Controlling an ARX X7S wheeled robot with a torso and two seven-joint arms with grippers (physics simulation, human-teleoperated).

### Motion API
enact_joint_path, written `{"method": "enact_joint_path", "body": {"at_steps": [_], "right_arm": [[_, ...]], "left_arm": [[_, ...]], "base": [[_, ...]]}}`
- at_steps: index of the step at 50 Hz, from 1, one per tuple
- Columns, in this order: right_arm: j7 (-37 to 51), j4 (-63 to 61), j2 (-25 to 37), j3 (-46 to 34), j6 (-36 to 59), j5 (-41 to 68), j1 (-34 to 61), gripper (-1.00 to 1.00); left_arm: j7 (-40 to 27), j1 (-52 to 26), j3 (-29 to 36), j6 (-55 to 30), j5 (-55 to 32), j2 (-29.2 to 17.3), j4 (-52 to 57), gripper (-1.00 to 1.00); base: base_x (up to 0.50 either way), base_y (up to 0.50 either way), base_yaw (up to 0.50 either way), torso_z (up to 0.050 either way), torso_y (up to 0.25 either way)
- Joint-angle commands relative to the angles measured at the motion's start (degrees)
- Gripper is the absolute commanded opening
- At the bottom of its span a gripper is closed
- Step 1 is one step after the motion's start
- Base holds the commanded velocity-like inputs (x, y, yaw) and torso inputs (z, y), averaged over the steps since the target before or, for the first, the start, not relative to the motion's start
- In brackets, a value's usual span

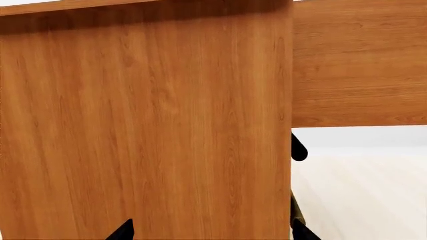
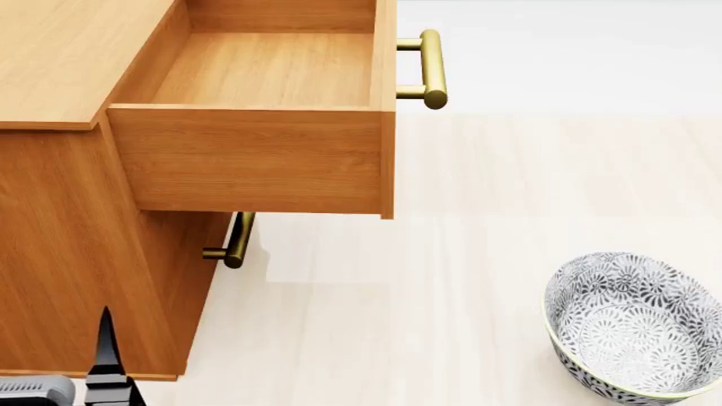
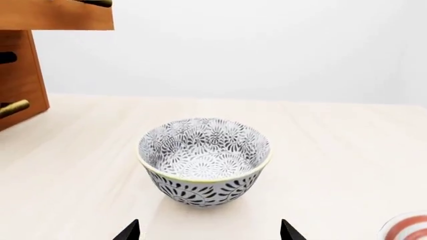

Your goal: Put the ketchup in the top drawer of the cabinet.

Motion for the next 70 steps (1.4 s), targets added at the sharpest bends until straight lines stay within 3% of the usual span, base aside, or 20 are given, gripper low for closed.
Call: {"method": "enact_joint_path", "body": {"at_steps": [1,21,70], "right_arm": [[-0.28,0.96,-0.32,-0.57,-0.60,-0.54,0.11,1.00],[1.15,-4.82,0.95,3.43,1.85,4.30,-1.83,1.00],[-0.92,13.64,-1.37,-5.82,-4.35,-6.52,4.93,1.00]], "left_arm": [[-0.25,-0.06,0.14,0.01,-0.20,-0.16,-0.02,1.00],[-0.50,-0.19,0.39,0.40,-0.65,-0.41,-0.78,1.00],[-1.12,-0.70,1.08,1.19,-1.61,-0.92,-2.18,1.00]], "base": [[0.00,0.00,0.00,0.000,0.000],[0.00,0.00,0.00,0.000,0.000],[0.00,0.00,0.00,0.000,0.000]]}}
